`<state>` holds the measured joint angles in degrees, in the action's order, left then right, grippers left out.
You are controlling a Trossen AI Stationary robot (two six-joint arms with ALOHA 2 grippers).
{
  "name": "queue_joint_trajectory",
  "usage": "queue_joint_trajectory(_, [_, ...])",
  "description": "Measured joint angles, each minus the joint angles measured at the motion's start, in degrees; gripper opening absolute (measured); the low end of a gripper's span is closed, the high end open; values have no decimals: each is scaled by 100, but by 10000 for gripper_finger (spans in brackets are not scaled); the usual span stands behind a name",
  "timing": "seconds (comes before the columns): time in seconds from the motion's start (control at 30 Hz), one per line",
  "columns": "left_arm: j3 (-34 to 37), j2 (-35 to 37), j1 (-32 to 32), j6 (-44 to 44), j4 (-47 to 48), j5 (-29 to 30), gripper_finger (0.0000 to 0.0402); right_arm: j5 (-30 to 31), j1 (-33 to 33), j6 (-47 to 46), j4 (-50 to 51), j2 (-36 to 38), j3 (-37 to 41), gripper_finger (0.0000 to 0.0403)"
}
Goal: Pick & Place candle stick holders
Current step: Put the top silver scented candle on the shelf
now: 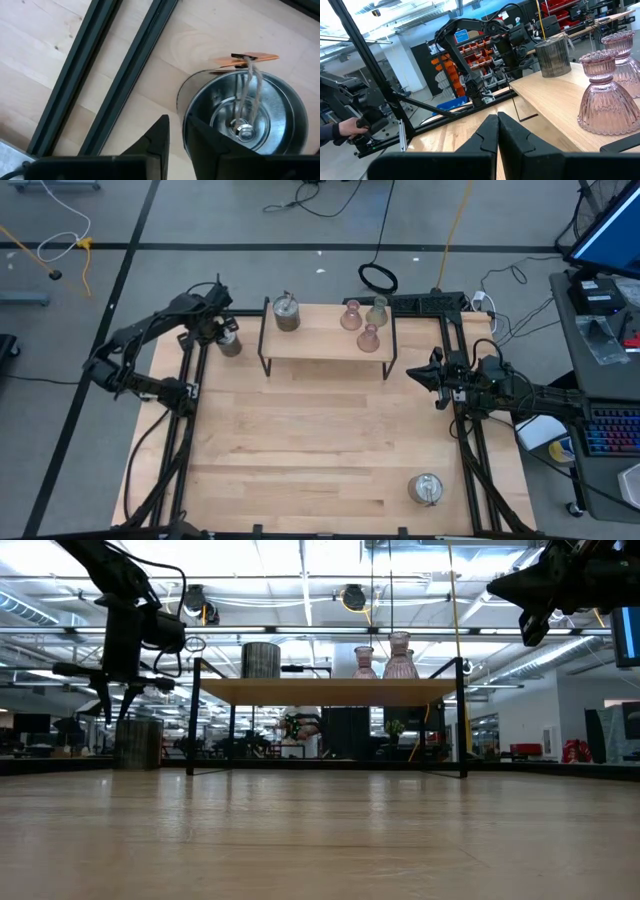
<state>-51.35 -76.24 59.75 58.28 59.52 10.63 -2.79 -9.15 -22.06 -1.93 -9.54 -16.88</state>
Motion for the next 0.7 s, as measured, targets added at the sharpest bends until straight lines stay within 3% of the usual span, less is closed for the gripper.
queue_joint_trajectory(0.43, [-7,-211,-9,-107,-133,10,58,0,-2,0,0,1,0,0])
queue_joint_trajectory(0.7, [4,-220,-9,-307,-255,9,8,0,-2,0,0,1,0,0])
